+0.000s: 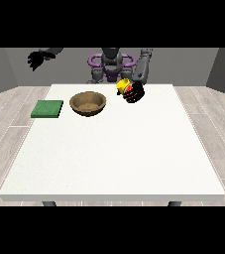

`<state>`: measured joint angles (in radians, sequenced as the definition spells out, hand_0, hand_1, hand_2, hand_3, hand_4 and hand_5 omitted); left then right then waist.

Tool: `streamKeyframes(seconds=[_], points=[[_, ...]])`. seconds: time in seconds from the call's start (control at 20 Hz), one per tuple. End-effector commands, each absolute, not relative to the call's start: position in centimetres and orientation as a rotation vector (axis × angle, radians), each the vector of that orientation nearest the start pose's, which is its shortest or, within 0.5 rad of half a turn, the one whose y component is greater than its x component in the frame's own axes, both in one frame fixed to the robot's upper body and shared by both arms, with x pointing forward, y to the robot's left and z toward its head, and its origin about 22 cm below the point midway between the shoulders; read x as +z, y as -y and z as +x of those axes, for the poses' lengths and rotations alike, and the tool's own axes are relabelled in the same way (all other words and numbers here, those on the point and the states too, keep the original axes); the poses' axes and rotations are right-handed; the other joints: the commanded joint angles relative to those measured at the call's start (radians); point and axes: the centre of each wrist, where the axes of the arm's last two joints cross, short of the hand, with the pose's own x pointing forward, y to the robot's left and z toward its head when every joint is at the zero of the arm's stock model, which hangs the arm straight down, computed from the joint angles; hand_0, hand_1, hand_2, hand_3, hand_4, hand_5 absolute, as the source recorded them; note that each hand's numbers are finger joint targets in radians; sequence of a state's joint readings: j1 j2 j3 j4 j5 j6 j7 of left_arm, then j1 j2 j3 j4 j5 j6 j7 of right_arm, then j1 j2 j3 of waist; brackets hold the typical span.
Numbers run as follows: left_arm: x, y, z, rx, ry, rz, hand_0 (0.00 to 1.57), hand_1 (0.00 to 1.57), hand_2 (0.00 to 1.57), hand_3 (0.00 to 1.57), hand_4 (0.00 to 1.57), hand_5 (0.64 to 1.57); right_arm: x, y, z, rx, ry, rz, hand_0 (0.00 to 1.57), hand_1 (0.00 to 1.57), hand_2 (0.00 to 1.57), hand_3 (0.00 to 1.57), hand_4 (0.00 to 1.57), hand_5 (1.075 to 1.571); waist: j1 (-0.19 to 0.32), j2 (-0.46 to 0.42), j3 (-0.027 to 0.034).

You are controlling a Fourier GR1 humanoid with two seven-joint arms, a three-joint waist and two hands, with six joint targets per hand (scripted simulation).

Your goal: Pick the cup and pour the ball into the bowl, then pick the bowl and place it on the pad

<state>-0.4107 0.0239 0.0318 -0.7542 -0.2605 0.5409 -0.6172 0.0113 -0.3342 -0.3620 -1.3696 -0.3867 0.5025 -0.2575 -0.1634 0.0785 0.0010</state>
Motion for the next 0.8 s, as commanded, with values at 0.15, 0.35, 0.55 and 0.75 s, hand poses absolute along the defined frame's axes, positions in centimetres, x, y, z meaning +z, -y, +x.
streamKeyframes(seconds=[0.15,0.35,0.55,0.75], points=[[-4.5,-17.8,35.5,-0.577,1.763,0.844,1.33,1.33,1.57,1.57,1.22,1.555,3.3,41.9,24.4,-0.027,1.719,0.093,0.0,0.0,0.0,0.0,0.54,1.57,0.035,-0.082,0.0016],[-5.4,-20.4,35.8,-0.91,1.644,1.089,1.27,1.27,1.57,1.54,1.17,1.564,3.3,41.9,24.8,-0.042,1.664,0.055,0.0,0.0,0.0,0.0,0.6,1.567,0.056,-0.134,0.0057],[-3.0,-17.6,38.3,-1.089,1.522,1.229,1.0,1.0,1.57,1.28,1.05,1.567,1.5,40.9,25.0,-0.07,1.59,0.057,0.0,0.0,0.0,0.0,0.64,1.565,0.082,-0.198,0.0052],[-1.5,-12.1,38.7,-1.202,1.439,1.204,1.0,1.0,1.57,1.28,1.05,1.567,0.0,41.7,24.3,-0.118,1.529,0.007,0.0,0.0,0.0,0.0,0.64,1.564,0.134,-0.244,0.0008]])
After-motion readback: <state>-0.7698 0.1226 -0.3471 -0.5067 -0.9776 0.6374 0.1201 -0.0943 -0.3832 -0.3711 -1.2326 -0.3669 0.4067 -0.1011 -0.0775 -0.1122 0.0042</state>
